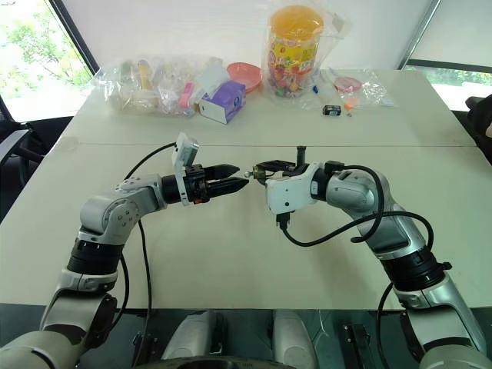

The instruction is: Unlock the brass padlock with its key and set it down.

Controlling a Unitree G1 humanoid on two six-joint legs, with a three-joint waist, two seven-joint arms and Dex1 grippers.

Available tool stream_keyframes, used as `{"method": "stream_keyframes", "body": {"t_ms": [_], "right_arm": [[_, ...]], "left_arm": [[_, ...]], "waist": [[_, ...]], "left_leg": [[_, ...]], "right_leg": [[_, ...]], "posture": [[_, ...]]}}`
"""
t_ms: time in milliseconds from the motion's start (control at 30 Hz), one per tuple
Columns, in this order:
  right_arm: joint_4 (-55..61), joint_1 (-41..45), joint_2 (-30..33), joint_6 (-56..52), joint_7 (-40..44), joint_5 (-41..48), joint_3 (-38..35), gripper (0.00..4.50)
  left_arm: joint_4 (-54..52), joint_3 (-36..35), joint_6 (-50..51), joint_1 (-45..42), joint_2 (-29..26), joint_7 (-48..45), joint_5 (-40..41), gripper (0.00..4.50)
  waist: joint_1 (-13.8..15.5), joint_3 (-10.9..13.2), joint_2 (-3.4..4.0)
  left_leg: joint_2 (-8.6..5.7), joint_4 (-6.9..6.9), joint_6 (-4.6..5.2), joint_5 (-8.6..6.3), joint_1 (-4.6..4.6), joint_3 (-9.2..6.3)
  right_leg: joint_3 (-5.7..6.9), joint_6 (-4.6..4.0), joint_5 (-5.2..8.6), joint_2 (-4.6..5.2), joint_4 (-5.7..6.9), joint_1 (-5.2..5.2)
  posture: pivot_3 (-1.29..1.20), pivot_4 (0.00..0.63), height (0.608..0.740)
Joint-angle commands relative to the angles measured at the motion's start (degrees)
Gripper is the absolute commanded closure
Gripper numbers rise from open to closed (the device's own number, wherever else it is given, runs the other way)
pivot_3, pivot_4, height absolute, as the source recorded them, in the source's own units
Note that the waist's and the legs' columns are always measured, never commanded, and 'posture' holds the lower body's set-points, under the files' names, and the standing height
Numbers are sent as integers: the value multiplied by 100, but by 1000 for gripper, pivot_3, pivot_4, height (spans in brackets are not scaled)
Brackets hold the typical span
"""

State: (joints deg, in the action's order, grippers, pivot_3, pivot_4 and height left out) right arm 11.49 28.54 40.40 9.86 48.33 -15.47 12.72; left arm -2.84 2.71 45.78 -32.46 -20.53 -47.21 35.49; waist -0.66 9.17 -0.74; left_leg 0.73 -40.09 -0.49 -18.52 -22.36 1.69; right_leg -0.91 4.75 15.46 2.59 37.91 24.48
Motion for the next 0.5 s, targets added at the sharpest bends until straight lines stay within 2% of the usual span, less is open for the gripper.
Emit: {"method": "stream_keyframes", "body": {"t_ms": [33, 200, 300, 433, 467, 500], "right_arm": [[225, 110, -2, 16, -44, 24, -76, 3804], [238, 108, -4, 5, -47, 19, -78, 3804], [260, 101, -2, -13, -45, 22, -86, 3804], [277, 96, 2, -32, -44, 24, -87, 3804], [286, 94, 0, -42, -44, 23, -86, 3804], [290, 94, 2, -45, -44, 22, -86, 3804]], "left_arm": [[-111, 8, -100, -159, 75, 6, 7, 1228], [-76, 55, -149, -190, 214, 48, -42, 1228], [-63, 139, -228, -168, 210, 13, -125, 2118], [-82, 214, -294, -142, 184, -53, -212, 4172], [-90, 226, -307, -133, 175, -67, -230, 4455], [-98, 236, -317, -125, 166, -82, -241, 4455]], "waist": [[5, 0, 0], [4, 0, 0], [1, 0, 0], [-2, 0, 0], [-1, 0, 0], [-1, 0, 0]], "left_leg": [[0, 0, 0, 0, 0, 0], [0, 0, 0, 0, 0, 0], [0, 0, 0, 0, 0, 0], [0, 1, 0, 0, 1, 0], [0, 1, 0, 0, 1, 0], [0, 1, 0, 0, 0, 0]], "right_leg": [[0, 0, 0, 0, 0, 0], [0, 0, 0, 0, 0, 0], [0, 0, 0, 0, 0, 0], [0, 0, 0, -2, 0, 0], [0, 0, 0, -2, 0, 0], [0, 0, 0, -1, 0, 0]], "posture": [[0, 150, 735], [0, 150, 735], [0, 150, 735], [0, 150, 735], [0, 150, 735], [0, 150, 735]]}}
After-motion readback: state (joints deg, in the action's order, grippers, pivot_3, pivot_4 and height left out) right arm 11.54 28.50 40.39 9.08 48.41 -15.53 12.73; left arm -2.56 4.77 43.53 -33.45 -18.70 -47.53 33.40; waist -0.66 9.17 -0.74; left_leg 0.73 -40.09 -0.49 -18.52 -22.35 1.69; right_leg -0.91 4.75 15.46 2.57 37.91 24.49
